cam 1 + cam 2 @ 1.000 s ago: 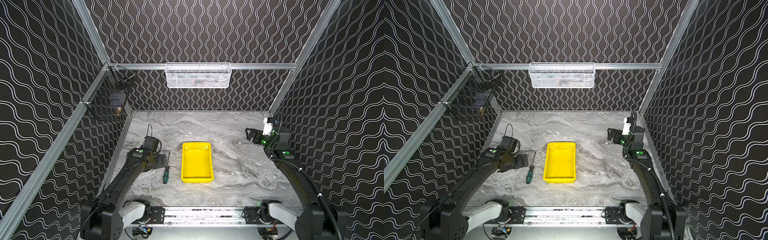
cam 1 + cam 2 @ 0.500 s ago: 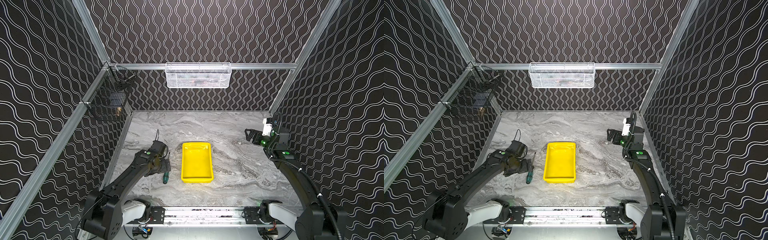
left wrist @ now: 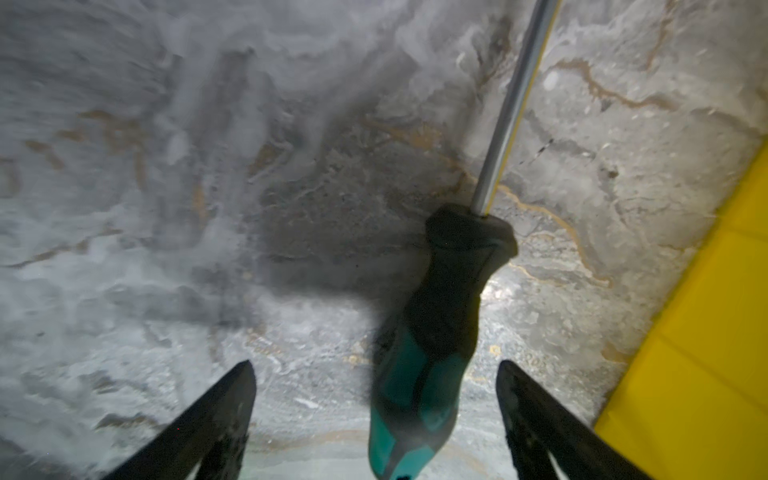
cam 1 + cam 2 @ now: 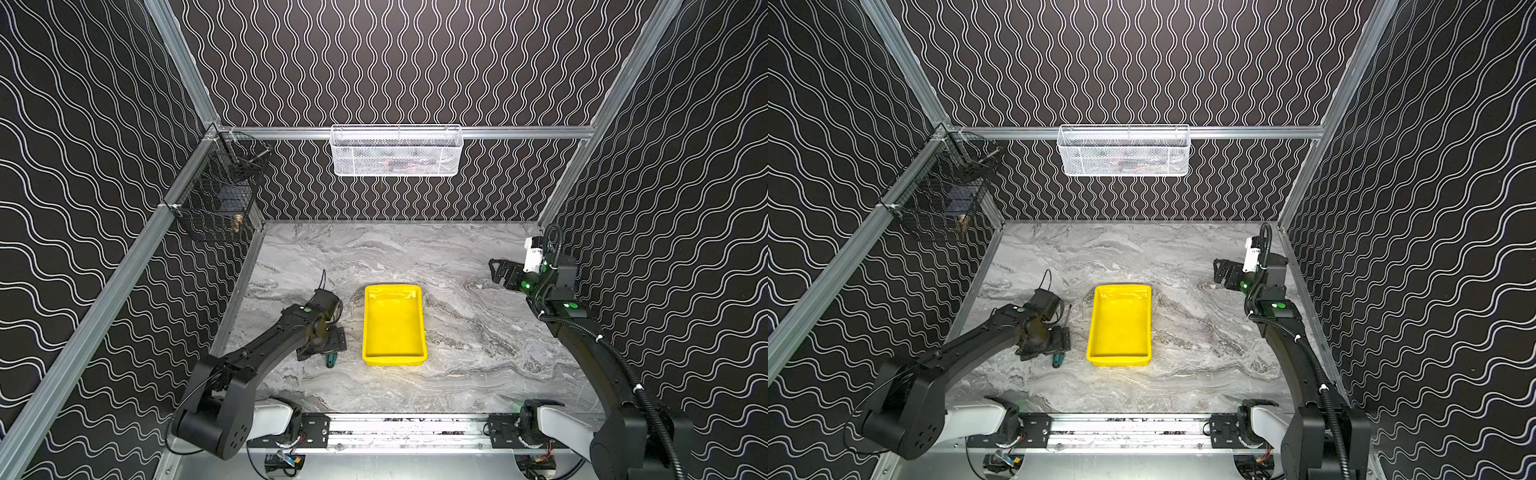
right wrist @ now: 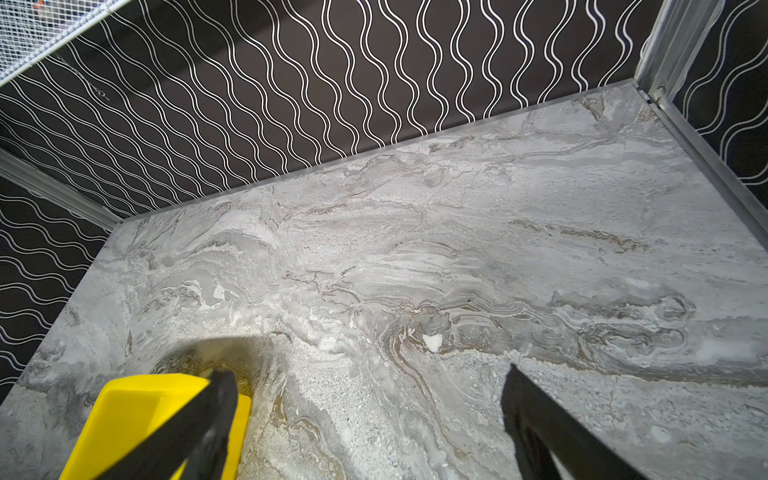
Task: Put the screwdriver in the bin
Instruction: 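Lower the left gripper around the screwdriver handle and close it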
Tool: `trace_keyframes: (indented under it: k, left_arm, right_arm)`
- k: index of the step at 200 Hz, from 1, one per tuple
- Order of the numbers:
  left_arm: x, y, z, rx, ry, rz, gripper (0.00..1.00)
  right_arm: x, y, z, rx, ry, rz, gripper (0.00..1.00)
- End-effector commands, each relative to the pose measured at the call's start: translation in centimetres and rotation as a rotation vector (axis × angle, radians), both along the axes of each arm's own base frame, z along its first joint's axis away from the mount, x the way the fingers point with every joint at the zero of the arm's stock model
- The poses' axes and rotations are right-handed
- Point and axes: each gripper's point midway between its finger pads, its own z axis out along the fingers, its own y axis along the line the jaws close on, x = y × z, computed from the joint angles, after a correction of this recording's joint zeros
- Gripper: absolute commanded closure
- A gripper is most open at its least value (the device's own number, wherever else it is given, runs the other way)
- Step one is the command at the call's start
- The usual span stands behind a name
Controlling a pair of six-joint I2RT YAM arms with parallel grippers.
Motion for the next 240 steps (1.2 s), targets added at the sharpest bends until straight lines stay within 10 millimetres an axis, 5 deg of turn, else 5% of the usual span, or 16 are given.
trace_keyframes:
  k: [1, 112, 240]
  left_arm:
    - [0.8, -0.8, -0.2, -0.037, -0.024, 0.007, 0.1]
    - [0.7, -1.0, -3.1, -0.029, 0.02, 0.008, 0.24]
    - [0.9, -1.3, -3.1, -0.038, 0.018, -0.002, 0.32]
  right_arm:
    - [-0.1, -0.1, -0.1, -0.01, 0.002, -0.002, 0.01]
    - [0.1, 0.0, -0.8, -0.011, 0.025, 0.005, 0.01]
    - [0.1, 0.1, -1.1, -0.007, 0.032, 0.011, 0.01]
